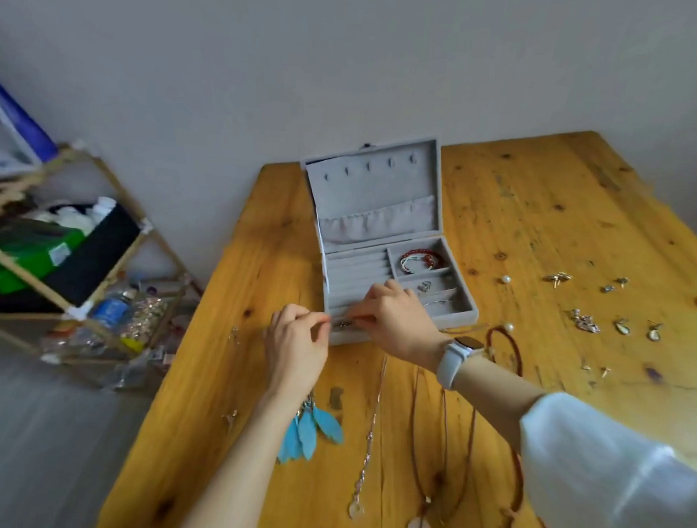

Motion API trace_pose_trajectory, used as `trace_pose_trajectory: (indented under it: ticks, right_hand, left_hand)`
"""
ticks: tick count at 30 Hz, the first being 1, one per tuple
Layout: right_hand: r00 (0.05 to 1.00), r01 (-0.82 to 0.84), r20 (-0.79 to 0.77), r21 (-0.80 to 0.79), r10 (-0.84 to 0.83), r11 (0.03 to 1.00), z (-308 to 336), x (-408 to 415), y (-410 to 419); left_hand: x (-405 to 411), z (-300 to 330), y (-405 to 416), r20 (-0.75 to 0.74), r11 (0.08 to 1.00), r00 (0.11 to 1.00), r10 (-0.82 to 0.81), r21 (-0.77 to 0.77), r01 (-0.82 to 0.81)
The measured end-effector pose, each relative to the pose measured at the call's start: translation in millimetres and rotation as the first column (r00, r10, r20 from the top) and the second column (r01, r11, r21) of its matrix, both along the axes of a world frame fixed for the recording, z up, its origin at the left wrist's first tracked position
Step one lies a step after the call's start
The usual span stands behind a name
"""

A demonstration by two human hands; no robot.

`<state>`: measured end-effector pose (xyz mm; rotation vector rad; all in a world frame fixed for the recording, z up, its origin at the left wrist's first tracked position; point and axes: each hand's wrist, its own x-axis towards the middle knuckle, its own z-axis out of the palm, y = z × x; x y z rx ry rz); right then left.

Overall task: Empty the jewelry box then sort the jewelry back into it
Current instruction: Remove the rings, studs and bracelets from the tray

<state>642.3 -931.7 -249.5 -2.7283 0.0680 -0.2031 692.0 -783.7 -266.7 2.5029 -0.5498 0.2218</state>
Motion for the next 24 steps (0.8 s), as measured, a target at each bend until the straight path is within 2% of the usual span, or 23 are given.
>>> trace_pose_trajectory:
  ticks: [6, 14, 20, 24]
  right_hand:
    - [0.995, -0.078, -0.069, -0.066, 0.073, 0.995, 1.1, 13.3, 2.3]
    - [0.983, -0.106, -0.159, -0.078, 0.093, 0.991, 4.7, 27.7, -0.6]
    - [0.961, -0.190, -0.239, -0.216, 0.137, 0.958, 9.4, 40.0, 2.5]
    - [0.958, -0.236, -0.224, -0.263, 0.179, 0.935, 9.3, 43.5, 4.4]
  left_hand:
    - [10.4, 1.5, -5.7, 0.023, 0.992, 0.998, -0.056, 0.115, 0.053]
    - [6.3, -9.1, -0.7, -0.014, 0.995, 1.000, 0.024, -0.101, -0.026]
    - [5.6, -7.7, 3.6, -0.072, 0.985, 0.997, 0.026, -0.169, -0.037]
    - [5.8, -6.9, 6.3, -0.099, 0.982, 0.995, 0.030, -0.185, -0.048]
